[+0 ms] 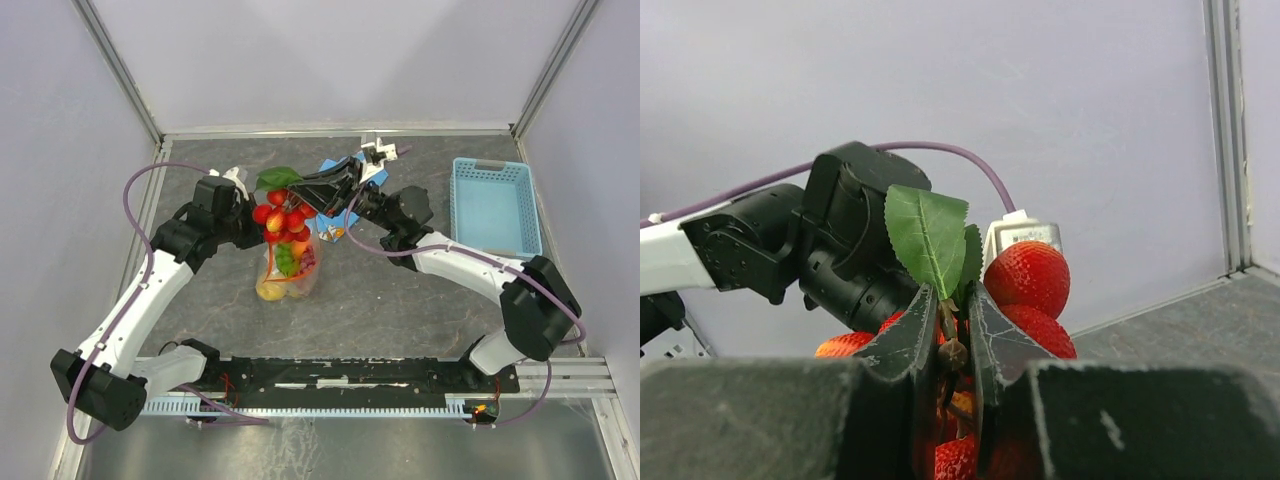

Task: Place the food in the zip-top bag and seal the zipper
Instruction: Place the fake fruit in the zipper food storage bag.

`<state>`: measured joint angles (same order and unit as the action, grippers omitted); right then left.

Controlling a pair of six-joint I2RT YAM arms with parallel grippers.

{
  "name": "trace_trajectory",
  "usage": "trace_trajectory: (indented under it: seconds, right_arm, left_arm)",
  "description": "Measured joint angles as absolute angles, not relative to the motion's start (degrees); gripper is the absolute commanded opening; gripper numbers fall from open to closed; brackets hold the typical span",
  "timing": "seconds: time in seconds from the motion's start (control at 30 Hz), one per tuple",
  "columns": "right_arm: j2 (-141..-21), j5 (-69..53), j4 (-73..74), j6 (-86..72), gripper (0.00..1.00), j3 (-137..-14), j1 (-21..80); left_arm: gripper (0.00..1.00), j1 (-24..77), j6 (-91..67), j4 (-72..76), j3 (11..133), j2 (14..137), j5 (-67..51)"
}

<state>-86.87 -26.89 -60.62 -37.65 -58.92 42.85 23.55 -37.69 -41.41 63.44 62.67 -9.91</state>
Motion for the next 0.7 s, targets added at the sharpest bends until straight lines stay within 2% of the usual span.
trace_trajectory:
  seconds: [0.4, 0.7]
  right_arm:
    - [-88.09, -22.06, -64.23, -36.49, 0.02, -49.12, 46.26]
    - [-83.66, -20.32, -59.4, -30.28, 0.02, -42.89, 46.39]
  left_arm:
    - [0.03, 22.57, -38.65, -41.39, 63.31, 62.67, -11.11]
    - [0.03, 22.57, -38.87, -41.39, 63.31, 62.67, -11.11]
